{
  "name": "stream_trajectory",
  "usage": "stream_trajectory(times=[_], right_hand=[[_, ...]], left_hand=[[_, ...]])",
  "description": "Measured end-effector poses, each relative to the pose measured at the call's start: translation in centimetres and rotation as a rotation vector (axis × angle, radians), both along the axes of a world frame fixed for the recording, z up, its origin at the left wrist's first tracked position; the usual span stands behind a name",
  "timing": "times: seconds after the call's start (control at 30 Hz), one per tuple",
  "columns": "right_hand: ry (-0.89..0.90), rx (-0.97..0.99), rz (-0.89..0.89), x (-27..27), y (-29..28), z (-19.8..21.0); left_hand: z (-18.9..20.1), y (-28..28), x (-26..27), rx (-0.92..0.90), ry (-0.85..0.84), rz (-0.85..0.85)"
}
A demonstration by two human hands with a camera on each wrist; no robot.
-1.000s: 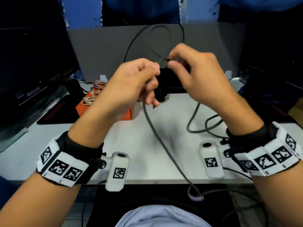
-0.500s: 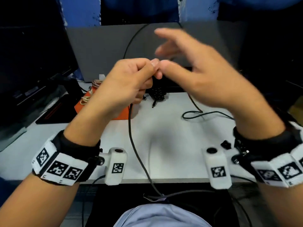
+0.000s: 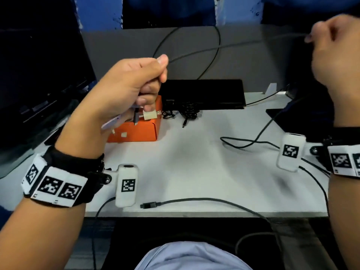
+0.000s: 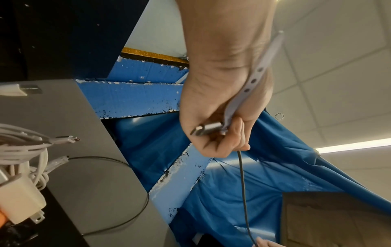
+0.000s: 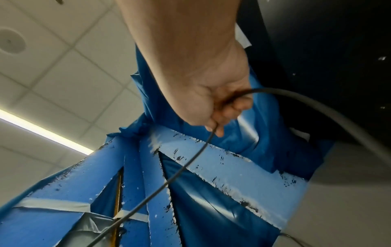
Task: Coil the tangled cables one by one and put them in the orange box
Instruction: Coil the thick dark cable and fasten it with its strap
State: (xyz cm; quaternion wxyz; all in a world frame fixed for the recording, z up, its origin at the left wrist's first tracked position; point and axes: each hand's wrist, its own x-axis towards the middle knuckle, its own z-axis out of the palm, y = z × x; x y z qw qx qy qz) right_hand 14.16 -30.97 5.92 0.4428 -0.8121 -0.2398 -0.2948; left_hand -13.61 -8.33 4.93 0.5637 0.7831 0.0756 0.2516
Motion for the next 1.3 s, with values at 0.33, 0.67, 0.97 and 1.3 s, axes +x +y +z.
stream_trajectory(times=[0.33,0.67,0.97,1.3], right_hand=[[-0.165,-0.399,0.797,-12.5,5.2,-1.0],[-0.164,-0.197,0.698,-10.4,4.4,-0.6],[-0.188,-0.118,0.728,-11.4,5.0,-1.1],[-0.164,-0.187,0.709,-11.1,5.2,-1.3]], left_hand=[[-1.7,-2.6,1.7,0.284,-0.013,-0.043],[-0.6,-0.3,0.1,0.133,0.125,-0.128],[-1.6,-2.5,1.0,0.237,0.061,-0.18],[-1.7,-2.9,1.6,0.139,-0.049,-0.161]])
